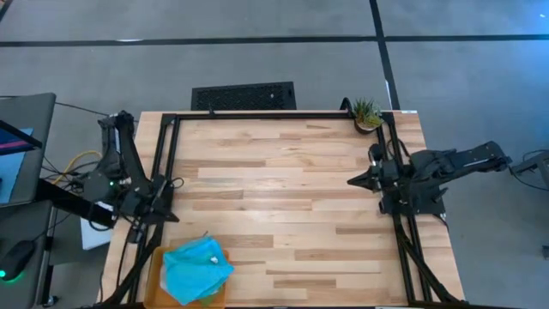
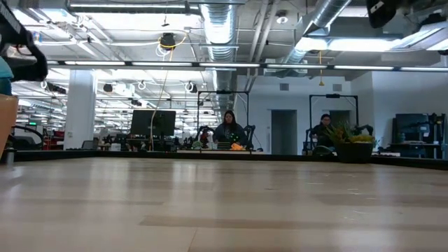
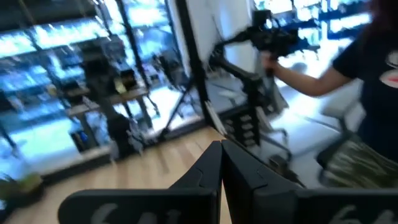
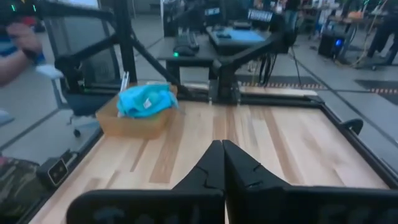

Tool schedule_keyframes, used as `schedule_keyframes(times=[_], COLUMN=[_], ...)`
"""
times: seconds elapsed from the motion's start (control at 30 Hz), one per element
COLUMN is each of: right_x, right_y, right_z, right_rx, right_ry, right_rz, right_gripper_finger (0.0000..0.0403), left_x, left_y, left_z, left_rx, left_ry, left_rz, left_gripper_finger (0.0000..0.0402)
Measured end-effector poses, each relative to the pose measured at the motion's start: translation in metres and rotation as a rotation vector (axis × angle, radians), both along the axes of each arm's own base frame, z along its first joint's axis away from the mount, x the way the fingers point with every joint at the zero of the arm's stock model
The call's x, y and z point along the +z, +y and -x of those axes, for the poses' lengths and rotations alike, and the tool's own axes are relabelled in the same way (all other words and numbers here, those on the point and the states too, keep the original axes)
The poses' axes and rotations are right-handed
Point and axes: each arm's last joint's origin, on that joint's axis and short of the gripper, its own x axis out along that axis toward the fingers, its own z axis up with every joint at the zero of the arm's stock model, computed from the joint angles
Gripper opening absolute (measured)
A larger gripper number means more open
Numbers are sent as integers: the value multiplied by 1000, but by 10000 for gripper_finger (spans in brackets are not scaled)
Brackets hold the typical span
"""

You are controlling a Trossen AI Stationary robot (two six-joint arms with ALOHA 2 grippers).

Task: Fold microfiber towels
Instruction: Return to Home Position

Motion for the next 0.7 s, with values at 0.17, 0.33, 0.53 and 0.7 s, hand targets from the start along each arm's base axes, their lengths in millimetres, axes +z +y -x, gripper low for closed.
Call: schedule_keyframes(times=[0.17,0.33,0.53,0.7], right_x=[-8,-6,-8,-27], right_y=[-4,-7,-8,-7], right_z=[14,23,24,17], right_rx=[-3,-3,-22,-51], right_ry=[-44,-86,-61,-48], right_rz=[-14,-25,-16,-12], right_gripper_finger=[8,11,12,12], left_x=[-23,-40,-48,-61], left_y=[13,31,50,59], left_z=[-7,-11,-10,-7], left_rx=[124,229,363,394], left_ry=[-33,-49,-116,-32], left_rz=[60,128,63,83], left_gripper_finger=[0,0,0,0])
